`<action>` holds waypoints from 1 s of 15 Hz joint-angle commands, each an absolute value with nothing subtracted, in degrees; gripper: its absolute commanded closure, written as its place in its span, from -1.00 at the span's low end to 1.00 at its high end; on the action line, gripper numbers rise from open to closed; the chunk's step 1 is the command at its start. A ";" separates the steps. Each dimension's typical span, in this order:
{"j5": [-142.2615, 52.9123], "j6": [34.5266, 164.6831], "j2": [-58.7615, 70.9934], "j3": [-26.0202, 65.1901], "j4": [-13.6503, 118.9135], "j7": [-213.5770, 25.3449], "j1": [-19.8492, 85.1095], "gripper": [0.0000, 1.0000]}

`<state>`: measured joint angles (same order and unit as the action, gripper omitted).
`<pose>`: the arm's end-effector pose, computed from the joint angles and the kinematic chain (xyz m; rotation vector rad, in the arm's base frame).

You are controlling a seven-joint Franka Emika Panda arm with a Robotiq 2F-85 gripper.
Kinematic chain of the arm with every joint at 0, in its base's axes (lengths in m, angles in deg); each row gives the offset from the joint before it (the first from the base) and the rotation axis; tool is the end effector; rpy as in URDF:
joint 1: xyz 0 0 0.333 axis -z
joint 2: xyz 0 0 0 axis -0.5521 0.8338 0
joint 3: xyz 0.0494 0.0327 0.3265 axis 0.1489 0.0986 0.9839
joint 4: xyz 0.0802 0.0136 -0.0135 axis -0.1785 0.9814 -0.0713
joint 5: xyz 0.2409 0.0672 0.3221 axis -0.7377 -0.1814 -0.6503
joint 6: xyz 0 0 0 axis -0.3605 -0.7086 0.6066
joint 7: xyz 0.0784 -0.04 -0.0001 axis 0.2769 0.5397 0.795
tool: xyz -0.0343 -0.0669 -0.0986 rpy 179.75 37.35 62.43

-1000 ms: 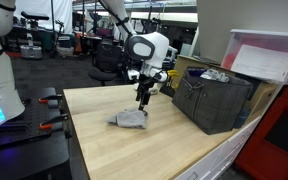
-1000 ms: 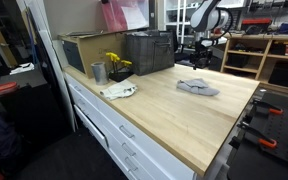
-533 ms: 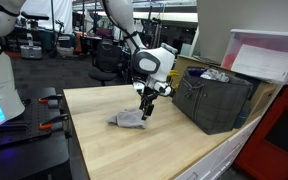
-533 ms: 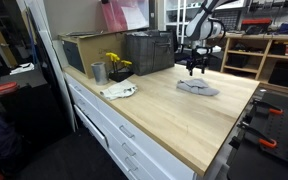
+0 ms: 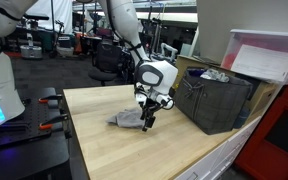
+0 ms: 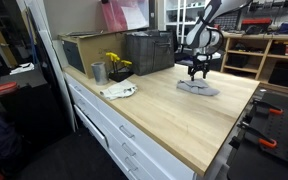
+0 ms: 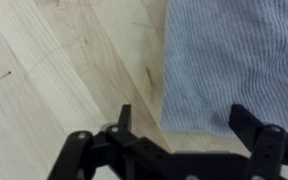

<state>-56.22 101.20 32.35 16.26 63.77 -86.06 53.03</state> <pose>0.5753 -0.2853 0.1008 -2.9872 0.7608 0.2456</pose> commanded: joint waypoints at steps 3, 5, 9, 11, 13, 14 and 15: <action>-57.89 95.56 30.09 17.40 61.43 -84.76 54.57 -1.00; -58.44 92.98 30.32 17.67 60.32 -84.98 54.59 -1.00; -60.42 86.62 29.43 17.85 61.46 -86.24 54.15 -1.00; -62.33 84.20 29.10 18.23 62.51 -86.24 54.12 -1.00; -63.98 82.33 29.17 18.38 63.16 -86.44 53.91 -1.00; -64.89 81.75 28.98 18.56 63.68 -86.32 53.89 -1.00; -65.55 81.39 28.93 18.61 64.16 -86.41 53.75 -1.00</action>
<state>-63.18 83.50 31.20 18.15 61.47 -86.18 53.58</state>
